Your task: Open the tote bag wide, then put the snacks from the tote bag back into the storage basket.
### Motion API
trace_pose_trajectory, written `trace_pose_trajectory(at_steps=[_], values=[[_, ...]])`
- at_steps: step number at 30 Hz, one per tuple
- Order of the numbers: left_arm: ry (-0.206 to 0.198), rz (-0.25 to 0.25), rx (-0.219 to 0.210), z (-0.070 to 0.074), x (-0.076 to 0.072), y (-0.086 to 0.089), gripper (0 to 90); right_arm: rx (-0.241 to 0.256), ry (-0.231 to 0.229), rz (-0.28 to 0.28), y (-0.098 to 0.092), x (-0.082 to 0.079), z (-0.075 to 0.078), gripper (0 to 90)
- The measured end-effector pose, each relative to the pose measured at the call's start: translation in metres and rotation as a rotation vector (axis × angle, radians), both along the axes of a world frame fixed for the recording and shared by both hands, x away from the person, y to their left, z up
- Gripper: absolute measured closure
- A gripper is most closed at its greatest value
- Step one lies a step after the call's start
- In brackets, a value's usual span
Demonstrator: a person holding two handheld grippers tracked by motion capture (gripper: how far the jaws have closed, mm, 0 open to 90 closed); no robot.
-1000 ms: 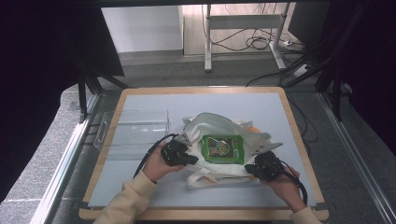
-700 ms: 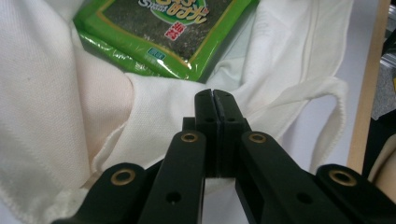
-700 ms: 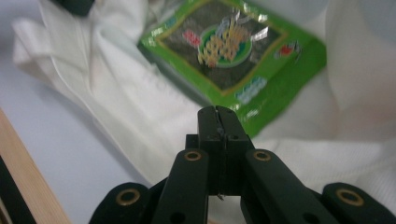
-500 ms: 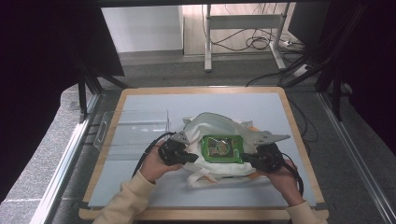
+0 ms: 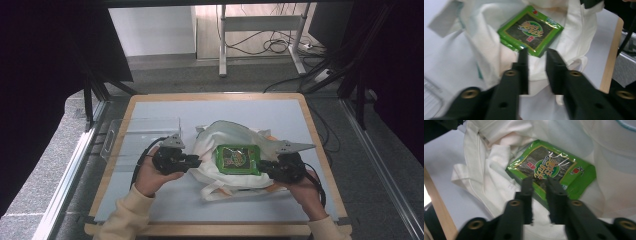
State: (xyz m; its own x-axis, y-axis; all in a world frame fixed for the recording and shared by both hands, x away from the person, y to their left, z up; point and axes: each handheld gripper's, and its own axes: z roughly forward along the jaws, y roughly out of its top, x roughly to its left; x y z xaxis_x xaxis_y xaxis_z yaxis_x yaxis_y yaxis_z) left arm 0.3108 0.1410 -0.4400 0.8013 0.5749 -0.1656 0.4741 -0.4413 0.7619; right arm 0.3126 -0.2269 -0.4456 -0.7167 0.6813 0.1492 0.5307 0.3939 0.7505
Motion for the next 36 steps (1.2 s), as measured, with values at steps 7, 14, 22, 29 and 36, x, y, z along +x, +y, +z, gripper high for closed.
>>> trace_pose_trajectory(at_steps=[7,14,22,29,36], values=[[-0.001,0.023,0.021,-0.003,-0.001,0.005,47.0,-0.007,-0.013,-0.045,0.01,0.0,0.006,40.0],[-0.005,0.043,0.03,-0.003,0.001,0.005,39.3,-0.023,-0.032,-0.104,0.015,0.005,0.005,29.4],[0.006,0.04,0.035,-0.005,0.002,0.005,37.8,-0.05,0.027,-0.127,0.025,0.01,0.002,25.3],[-0.006,0.06,0.024,-0.001,0.001,0.008,37.3,-0.07,0.069,-0.168,0.033,0.018,-0.003,25.3],[0.008,0.043,0.034,-0.004,0.003,0.006,36.8,-0.085,0.111,-0.232,0.038,0.031,-0.009,26.6]])
